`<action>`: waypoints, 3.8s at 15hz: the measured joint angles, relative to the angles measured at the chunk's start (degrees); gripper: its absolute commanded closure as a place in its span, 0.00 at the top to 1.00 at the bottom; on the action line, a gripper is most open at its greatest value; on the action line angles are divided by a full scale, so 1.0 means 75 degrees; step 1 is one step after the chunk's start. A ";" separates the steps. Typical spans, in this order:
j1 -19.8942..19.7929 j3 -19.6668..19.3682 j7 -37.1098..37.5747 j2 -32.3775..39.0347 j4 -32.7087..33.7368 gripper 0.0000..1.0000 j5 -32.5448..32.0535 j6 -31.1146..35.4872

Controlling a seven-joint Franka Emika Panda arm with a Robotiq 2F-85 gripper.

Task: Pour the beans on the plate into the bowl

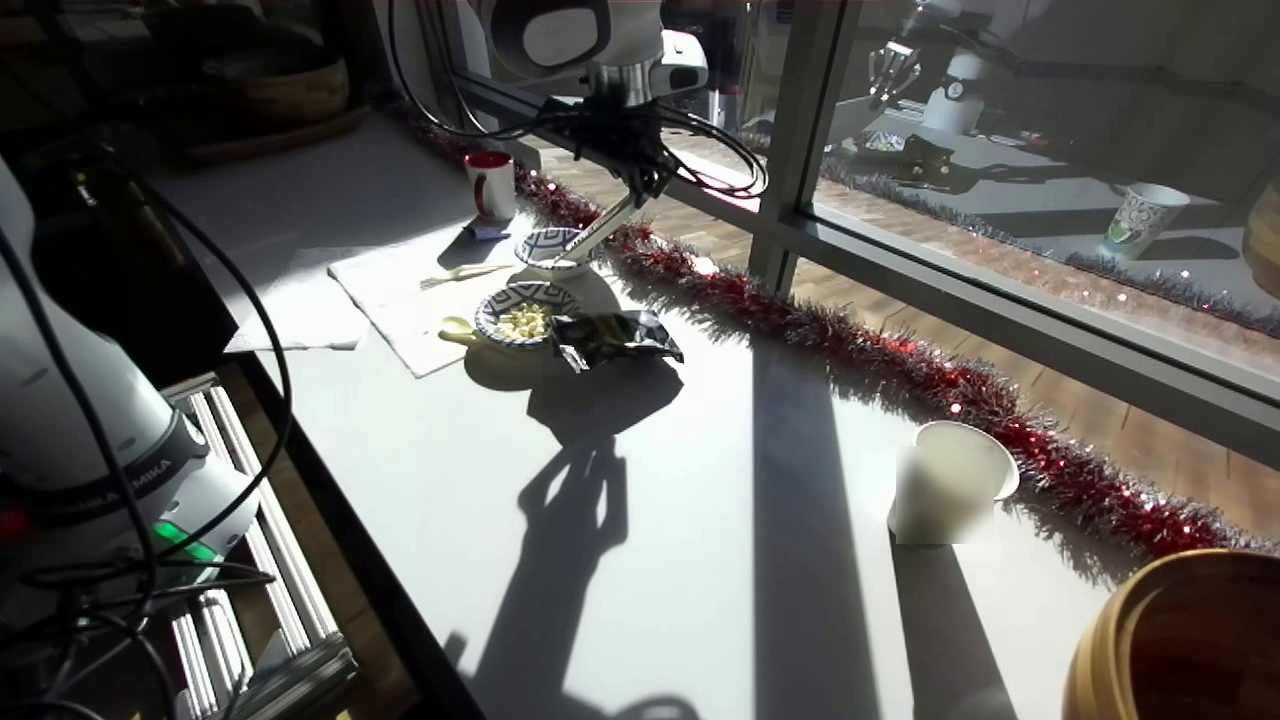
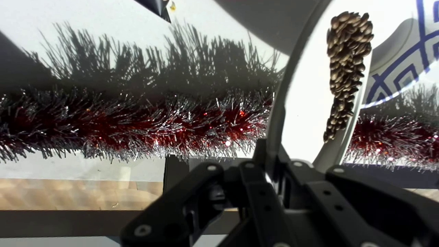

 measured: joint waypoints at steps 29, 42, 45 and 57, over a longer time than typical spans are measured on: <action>0.0359 0.0008 0.1502 -0.0549 -0.0415 0.01 -0.2027 0.0656; 0.0498 0.0007 0.2177 -0.0655 -0.0518 0.01 -0.2934 0.0656; 0.0518 0.0007 0.2265 -0.0724 -0.0587 0.01 -0.3074 0.0656; 0.0565 0.0005 0.2718 -0.0853 -0.0597 0.01 -0.3979 0.0656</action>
